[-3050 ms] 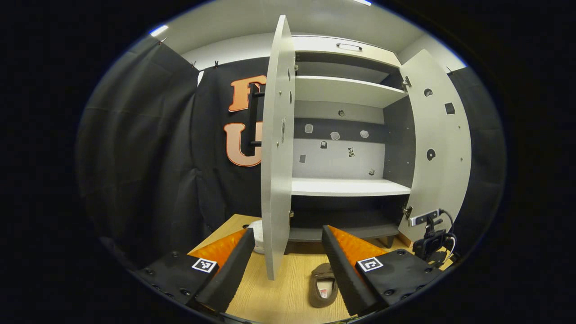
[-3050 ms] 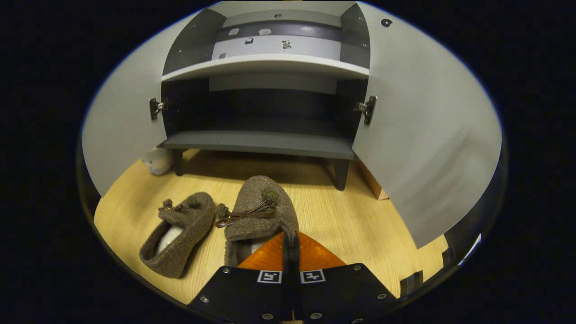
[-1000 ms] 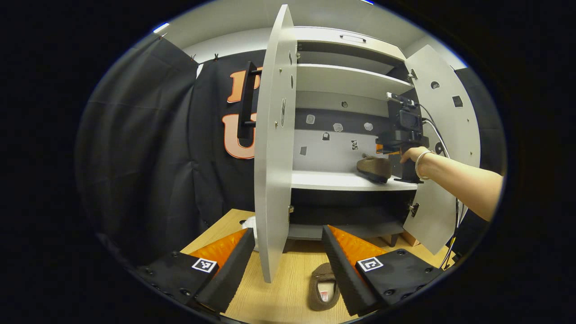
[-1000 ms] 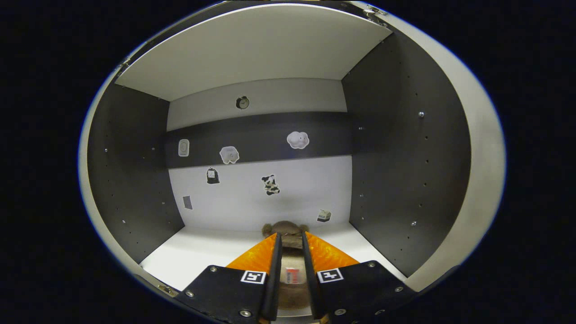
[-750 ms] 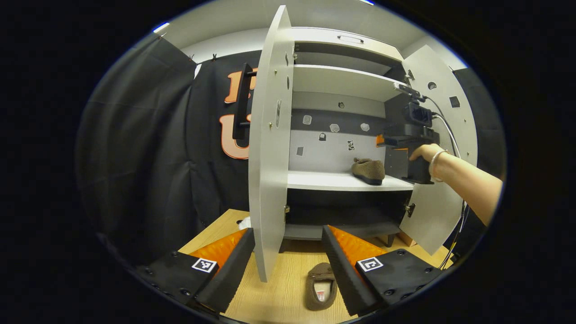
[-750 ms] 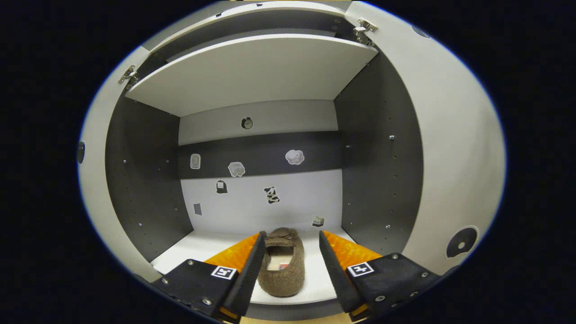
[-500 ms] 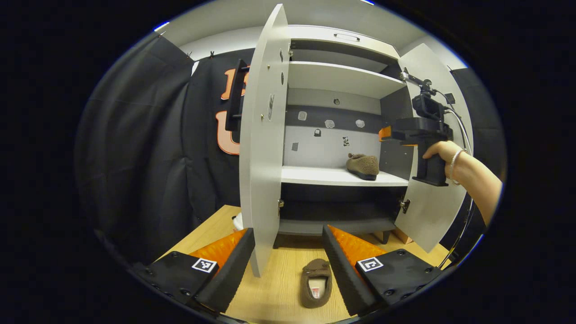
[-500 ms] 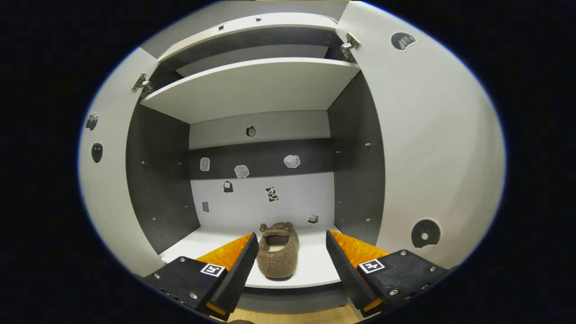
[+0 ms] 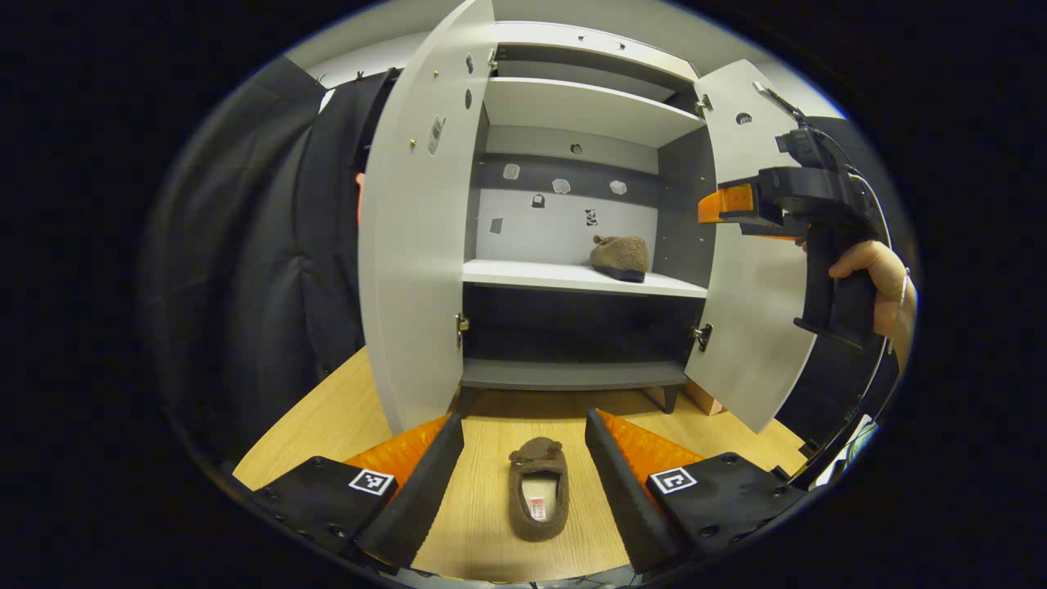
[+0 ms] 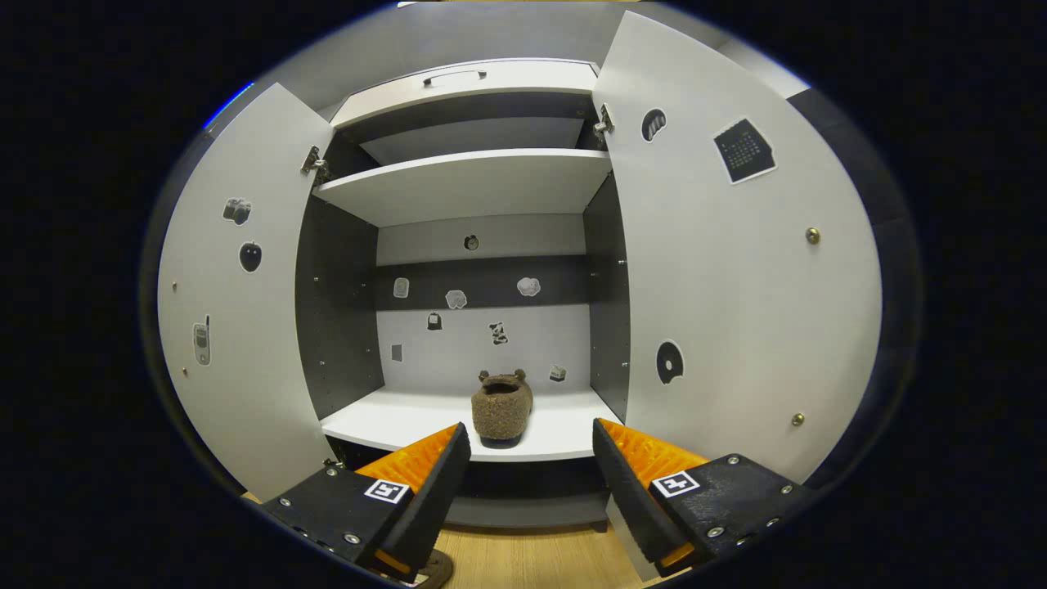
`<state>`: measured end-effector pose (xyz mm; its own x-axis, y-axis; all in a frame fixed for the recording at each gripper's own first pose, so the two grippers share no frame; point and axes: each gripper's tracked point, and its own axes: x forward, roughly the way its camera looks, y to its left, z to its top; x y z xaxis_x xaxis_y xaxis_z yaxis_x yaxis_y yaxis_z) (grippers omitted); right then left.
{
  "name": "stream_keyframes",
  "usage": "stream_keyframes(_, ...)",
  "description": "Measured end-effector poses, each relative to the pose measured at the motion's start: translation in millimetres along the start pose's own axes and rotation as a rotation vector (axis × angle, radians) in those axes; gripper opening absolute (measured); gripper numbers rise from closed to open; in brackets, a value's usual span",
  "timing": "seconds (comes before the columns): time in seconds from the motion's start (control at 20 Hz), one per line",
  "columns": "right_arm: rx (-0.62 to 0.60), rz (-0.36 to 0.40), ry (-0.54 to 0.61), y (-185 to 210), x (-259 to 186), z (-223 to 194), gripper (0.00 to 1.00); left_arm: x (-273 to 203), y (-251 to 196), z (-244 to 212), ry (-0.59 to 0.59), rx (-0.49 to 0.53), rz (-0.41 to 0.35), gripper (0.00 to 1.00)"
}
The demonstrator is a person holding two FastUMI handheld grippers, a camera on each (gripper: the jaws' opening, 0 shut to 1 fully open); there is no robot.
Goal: Grab one shoe with the right hand and put it into the shoe cabinet, grab the other shoe with the left hand and put it into the shoe cabinet; then close the right door with the right hand and the left door with the left hand.
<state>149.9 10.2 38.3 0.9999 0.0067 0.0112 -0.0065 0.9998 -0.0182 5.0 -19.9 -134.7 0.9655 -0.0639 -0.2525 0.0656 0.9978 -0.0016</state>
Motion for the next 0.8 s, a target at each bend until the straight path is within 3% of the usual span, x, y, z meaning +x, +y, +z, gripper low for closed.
stream_keyframes(0.25, 0.020, -0.032, 0.027, -20.7, -27.9, -15.7, 0.92, 27.9, -26.6, -39.5, 0.087, 0.033, -0.069, 0.98)
stream_keyframes(0.6, 0.000, -0.073, 0.053, -47.8, -45.8, -27.9, 0.92, 77.7, -27.1, -103.9, 0.222, 0.111, -0.088, 0.98)
stream_keyframes(0.8, 0.011, -0.083, 0.063, -54.6, -51.4, -32.1, 0.92, 98.4, -29.3, -144.7, 0.335, 0.105, -0.104, 0.99)
